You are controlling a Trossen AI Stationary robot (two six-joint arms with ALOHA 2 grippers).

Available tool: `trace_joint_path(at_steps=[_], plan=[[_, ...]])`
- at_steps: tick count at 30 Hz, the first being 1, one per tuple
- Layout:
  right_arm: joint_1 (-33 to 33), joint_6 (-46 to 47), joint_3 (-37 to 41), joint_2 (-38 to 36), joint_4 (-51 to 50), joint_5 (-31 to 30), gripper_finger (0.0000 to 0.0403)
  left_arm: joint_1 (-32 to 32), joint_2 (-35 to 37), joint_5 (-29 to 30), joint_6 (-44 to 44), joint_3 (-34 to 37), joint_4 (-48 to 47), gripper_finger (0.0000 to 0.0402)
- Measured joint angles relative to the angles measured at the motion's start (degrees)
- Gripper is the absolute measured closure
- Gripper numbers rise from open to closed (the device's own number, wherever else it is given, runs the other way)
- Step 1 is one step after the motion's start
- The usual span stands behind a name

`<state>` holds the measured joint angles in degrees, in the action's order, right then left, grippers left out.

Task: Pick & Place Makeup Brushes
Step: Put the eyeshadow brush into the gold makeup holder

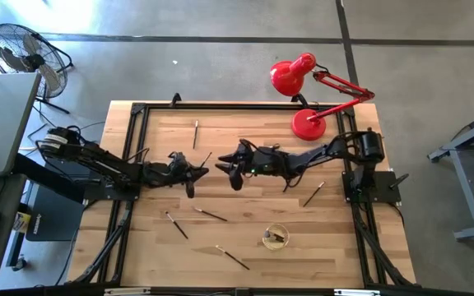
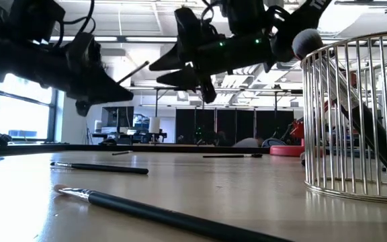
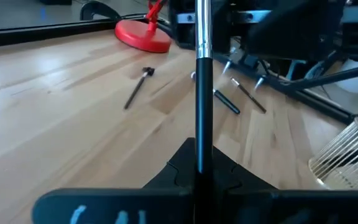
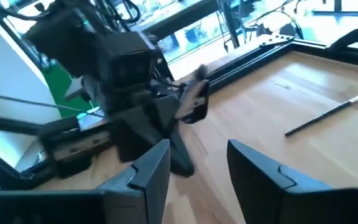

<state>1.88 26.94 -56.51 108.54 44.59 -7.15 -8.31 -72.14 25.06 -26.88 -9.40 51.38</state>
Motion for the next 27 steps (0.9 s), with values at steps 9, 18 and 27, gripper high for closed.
trace_joint_path(at_steps=[9, 18, 27], plan=[[0.0, -1.89, -2.07, 0.06, 3.07, 0.68, 0.0234, 0.03, -2.0, -1.04, 3.05, -4.92, -0.62, 0.0401], [-0.03, -4.2, -2.08, 0.07, 3.71, 1.13, 0.0281, 0.01, -3.87, -3.5, 4.01, -6.35, -1.02, 0.0401], [-0.13, -5.56, -2.08, 0.07, 4.35, 3.76, 0.0388, 0.03, -3.89, -6.65, 4.86, -6.35, -1.26, 0.0401]])
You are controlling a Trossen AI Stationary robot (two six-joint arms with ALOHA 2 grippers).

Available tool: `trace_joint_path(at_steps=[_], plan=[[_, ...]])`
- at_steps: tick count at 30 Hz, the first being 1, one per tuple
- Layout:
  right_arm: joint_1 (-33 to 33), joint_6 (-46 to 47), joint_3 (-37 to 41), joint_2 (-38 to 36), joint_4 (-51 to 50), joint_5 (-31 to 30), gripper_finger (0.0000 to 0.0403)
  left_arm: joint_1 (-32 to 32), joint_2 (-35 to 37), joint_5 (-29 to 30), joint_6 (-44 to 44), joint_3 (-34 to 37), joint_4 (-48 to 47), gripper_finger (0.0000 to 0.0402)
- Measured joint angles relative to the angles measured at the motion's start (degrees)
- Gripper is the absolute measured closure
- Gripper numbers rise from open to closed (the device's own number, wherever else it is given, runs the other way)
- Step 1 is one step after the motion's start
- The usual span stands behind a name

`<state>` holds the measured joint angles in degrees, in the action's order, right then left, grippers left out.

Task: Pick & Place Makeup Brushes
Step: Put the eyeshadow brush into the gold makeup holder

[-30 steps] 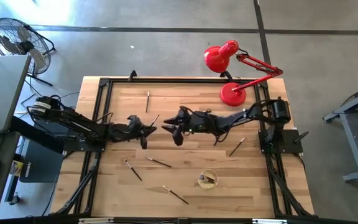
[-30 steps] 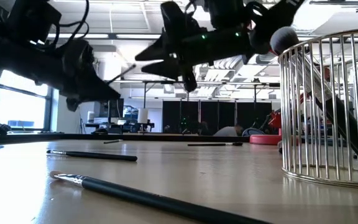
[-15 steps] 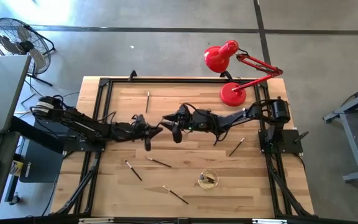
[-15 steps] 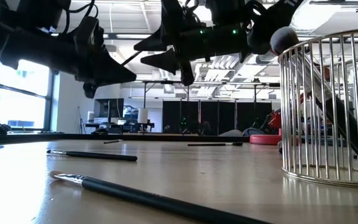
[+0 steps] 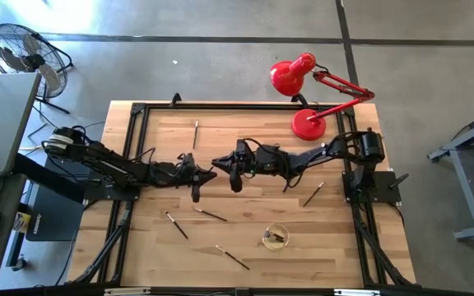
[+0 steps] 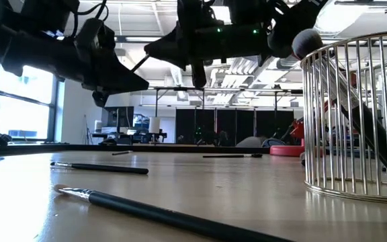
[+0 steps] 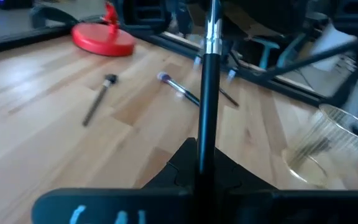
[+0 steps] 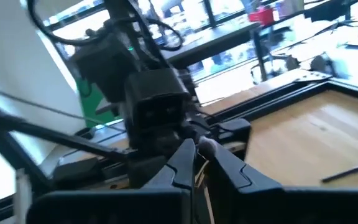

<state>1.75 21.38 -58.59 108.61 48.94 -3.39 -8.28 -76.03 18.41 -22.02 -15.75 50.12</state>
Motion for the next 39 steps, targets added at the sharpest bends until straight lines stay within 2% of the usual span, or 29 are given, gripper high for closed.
trace_joint_path(at_steps=[11, 18, 23, 26, 33, 39], plan=[[0.27, 0.66, 0.0, -0.01, -3.91, 3.97, 0.039, 0.06, -0.02, -2.77, -0.55, -0.17, -2.37, 0.0371], [0.25, -0.49, -2.43, 0.05, -11.32, 5.21, 0.039, 0.05, 0.0, -3.86, -0.65, -6.39, -17.49, 0.0326], [0.12, -2.22, -5.74, 0.05, -17.7, 6.48, 0.0391, 0.03, 0.0, -3.98, -0.12, -9.83, -23.73, 0.031], [0.12, -2.42, -7.14, 0.05, -22.14, 6.57, 0.0391, 0.03, 0.0, -3.98, 0.8, -10.6, -24.83, 0.031], [0.09, -2.42, -7.26, 0.05, -22.16, 6.37, 0.0391, 0.03, 0.0, -3.8, 0.79, -10.6, -25.02, 0.031], [-0.07, -2.4, -7.26, 0.05, -23.35, 5.24, 0.0391, 0.01, 0.0, 0.15, -0.69, -10.6, -24.04, 0.031]])
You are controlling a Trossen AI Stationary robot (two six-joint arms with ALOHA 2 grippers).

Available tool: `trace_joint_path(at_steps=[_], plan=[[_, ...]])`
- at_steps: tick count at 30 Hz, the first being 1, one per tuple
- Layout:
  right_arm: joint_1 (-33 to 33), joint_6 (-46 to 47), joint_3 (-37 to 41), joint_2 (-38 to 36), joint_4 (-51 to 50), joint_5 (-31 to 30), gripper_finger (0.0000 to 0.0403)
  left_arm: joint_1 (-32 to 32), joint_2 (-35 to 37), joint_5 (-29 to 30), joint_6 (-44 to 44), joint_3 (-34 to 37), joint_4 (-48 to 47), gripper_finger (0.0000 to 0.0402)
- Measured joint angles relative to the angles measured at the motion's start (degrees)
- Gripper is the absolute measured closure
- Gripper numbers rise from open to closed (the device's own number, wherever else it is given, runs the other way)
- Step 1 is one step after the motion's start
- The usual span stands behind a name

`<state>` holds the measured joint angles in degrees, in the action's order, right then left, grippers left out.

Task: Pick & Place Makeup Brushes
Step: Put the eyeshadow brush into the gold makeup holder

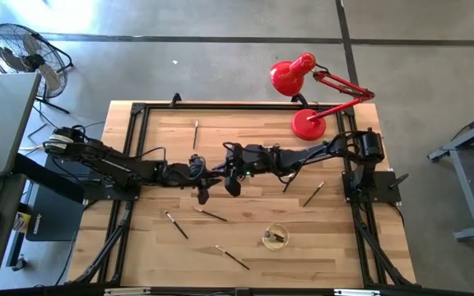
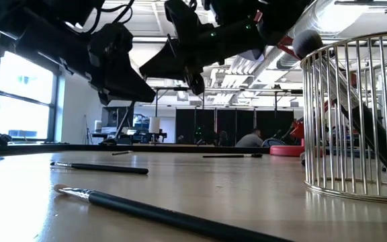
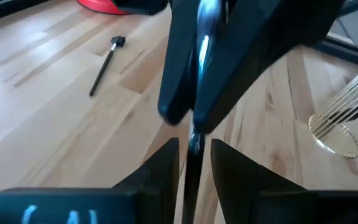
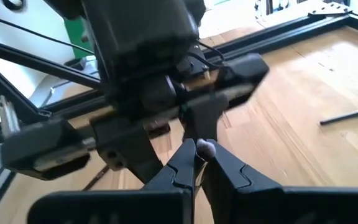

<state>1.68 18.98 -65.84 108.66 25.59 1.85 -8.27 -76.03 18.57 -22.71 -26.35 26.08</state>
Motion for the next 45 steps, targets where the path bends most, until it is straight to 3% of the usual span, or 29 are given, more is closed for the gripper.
trace_joint_path(at_steps=[6, 12, 18, 29, 33, 36, 40, 45], plan=[[-0.29, -0.02, 0.0, 0.0, -0.14, -0.47, 0.0391, 0.0, 0.0, 0.09, 0.16, 0.0, 0.8, 0.0316], [-0.29, 0.02, 0.0, 0.0, -0.27, -1.07, 0.0387, 0.0, 0.0, 1.45, 0.25, 0.0, 0.76, 0.0387], [-0.29, 0.04, -0.02, 0.0, -0.29, -0.84, 0.0388, 0.0, 0.0, 1.47, 0.22, 0.0, 0.78, 0.0392], [0.15, -1.6, -0.11, -0.85, -4.45, 0.22, 0.0261, 0.0, 0.02, 1.51, 1.61, 0.02, -2.82, 0.0392], [0.87, -3.07, -0.11, -5.69, -15.92, 0.36, 0.0221, 0.02, 0.02, -0.37, 3.19, 0.04, -4.32, 0.0392], [0.62, -3.87, 0.37, -9.97, -28.24, -4.77, 0.021, -0.02, 0.02, -1.39, 3.45, 0.04, -3.06, 0.0392], [-1.68, -2.51, 4.95, -17.14, -36.66, -15.99, 0.0223, 0.0, 0.02, -1.42, 3.56, 0.04, -0.68, 0.0392], [-5.28, 3.33, 18.21, -27.6, -35.54, -19.54, 0.03, -0.02, 0.02, -3.65, 5.72, 0.04, 5.87, 0.0392]])
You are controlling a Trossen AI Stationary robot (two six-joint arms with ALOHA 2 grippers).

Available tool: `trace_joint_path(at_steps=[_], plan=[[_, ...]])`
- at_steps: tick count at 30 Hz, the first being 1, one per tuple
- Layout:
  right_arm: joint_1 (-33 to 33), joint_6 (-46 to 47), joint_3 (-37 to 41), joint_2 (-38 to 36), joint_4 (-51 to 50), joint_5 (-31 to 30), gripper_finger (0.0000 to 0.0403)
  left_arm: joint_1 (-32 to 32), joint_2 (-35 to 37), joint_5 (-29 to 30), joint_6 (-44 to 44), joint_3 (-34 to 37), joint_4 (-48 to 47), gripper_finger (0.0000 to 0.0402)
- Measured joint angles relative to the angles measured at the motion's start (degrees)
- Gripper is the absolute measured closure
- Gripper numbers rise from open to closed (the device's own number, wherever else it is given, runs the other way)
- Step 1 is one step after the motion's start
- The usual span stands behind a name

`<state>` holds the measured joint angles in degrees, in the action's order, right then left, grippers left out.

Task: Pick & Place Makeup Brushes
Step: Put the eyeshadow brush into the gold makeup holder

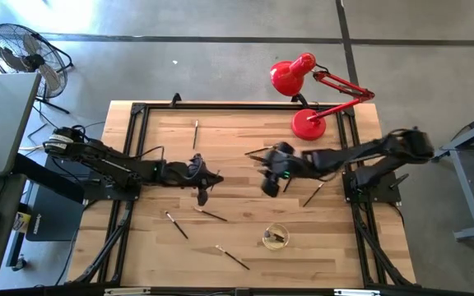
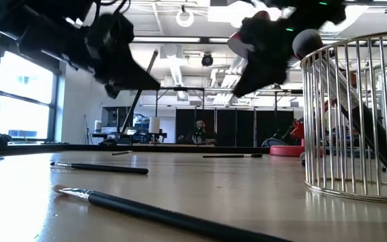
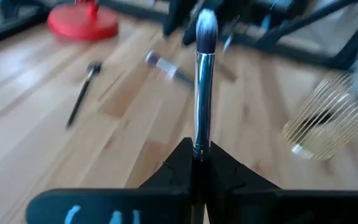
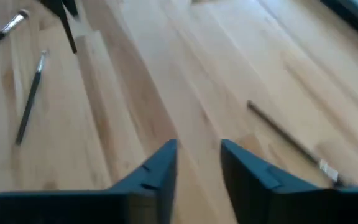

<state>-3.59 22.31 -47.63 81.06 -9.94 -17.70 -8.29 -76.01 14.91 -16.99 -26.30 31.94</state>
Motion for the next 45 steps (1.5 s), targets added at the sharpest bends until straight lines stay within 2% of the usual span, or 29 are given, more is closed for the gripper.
trace_joint_path(at_steps=[2, 5, 9, 13, 17, 21, 26, 30, 34, 42, 45], plan=[[-1.69, 2.47, 6.47, -4.65, 4.68, -0.56, 0.0341, 0.0, 0.0, -1.09, 0.68, -0.11, 3.59, 0.0392], [-4.21, 5.11, 16.0, -11.38, 13.53, -1.27, 0.0392, -0.14, 0.0, -1.33, 1.9, -2.65, 3.41, 0.0392], [-7.41, 7.52, 26.29, -17.72, 27.41, -5.06, 0.038, -1.11, -1.79, -1.57, 5.24, -10.4, -1.96, 0.0392], [-9.57, 7.72, 32.17, -20.03, 34.81, -8.75, 0.0381, -1.84, -6.42, -4.46, 7.63, -19.27, -4.61, 0.0392], [-10.86, 7.78, 34.59, -20.09, 38.53, -9.62, 0.04, -3.09, -12.29, -7.17, 9.95, -28.19, -4.08, 0.0392], [-11.74, 8.7, 34.72, -19.95, 39.41, -9.99, 0.0395, -5.22, -19.11, -8.13, 12.73, -37.54, -3.8, 0.0392], [-12.56, 8.28, 34.61, -19.99, 40.12, -10.39, 0.0401, -7.05, -27.87, -8.17, 12.14, -47.91, -5.25, 0.0392], [-13.11, 8.28, 34.61, -19.99, 40.03, -10.99, 0.0399, -7.88, -33.28, -8.15, 8.74, -53.42, -7.55, 0.0393], [-13.09, 8.28, 34.61, -19.99, 39.93, -11.04, 0.0401, -8.3, -36.9, -7.91, 6.32, -56.58, -7.71, 0.0392], [-13.07, 8.3, 34.61, -19.96, 39.82, -11.0, 0.0401, -8.26, -40.53, -9.34, 4.53, -56.92, -8.47, 0.0392], [-13.07, 7.72, 34.61, -19.96, 39.83, -11.32, 0.0402, -8.28, -41.56, -9.99, 3.55, -57.0, -5.51, 0.0392]])
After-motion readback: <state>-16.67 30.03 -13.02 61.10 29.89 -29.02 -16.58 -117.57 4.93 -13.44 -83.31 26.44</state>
